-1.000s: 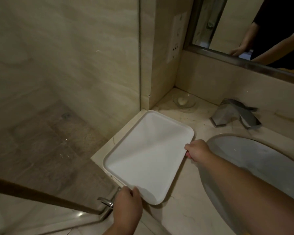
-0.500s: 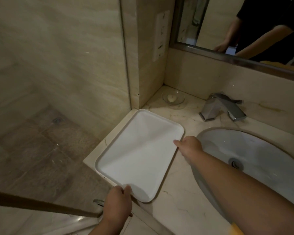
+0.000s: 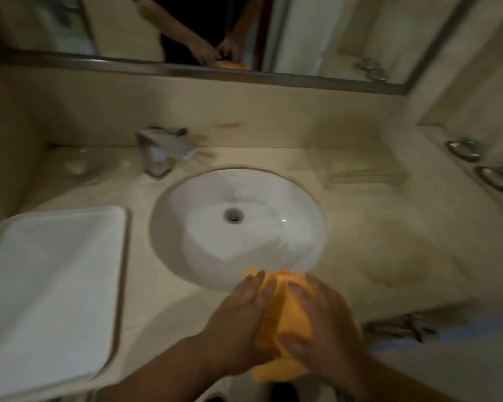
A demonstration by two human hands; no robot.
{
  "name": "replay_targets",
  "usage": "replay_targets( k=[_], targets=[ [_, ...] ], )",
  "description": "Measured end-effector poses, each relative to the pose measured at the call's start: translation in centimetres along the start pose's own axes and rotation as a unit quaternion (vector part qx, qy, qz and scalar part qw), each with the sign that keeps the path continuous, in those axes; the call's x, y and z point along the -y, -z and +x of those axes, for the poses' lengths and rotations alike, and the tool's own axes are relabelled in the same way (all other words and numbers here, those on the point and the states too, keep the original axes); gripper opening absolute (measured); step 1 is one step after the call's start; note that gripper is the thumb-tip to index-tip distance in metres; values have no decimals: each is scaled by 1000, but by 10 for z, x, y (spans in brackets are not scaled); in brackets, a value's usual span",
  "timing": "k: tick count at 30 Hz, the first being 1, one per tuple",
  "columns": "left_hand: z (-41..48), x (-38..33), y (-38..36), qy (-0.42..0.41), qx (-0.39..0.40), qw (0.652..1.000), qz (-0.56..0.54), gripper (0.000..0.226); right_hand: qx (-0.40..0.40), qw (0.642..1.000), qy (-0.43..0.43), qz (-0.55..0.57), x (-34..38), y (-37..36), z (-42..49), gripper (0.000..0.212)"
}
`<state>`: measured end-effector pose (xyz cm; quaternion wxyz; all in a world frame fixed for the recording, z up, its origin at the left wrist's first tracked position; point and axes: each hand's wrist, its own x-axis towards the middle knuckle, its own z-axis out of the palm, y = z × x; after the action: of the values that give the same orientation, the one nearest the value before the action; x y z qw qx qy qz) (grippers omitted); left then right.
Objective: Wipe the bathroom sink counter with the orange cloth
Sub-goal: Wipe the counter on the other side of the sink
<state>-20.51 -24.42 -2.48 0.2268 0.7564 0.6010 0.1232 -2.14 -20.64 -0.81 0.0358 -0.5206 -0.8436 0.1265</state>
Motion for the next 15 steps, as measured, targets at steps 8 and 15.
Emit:
replay_targets(
  k=[8, 15],
  targets=[
    [20, 19, -85, -55, -70, 988, 125, 49, 139, 989, -45, -31, -21, -48, -5, 98],
    [35, -9, -102, 61, -49, 995, 57, 50, 204, 974, 94, -20, -63, -43, 19, 77]
  ],
)
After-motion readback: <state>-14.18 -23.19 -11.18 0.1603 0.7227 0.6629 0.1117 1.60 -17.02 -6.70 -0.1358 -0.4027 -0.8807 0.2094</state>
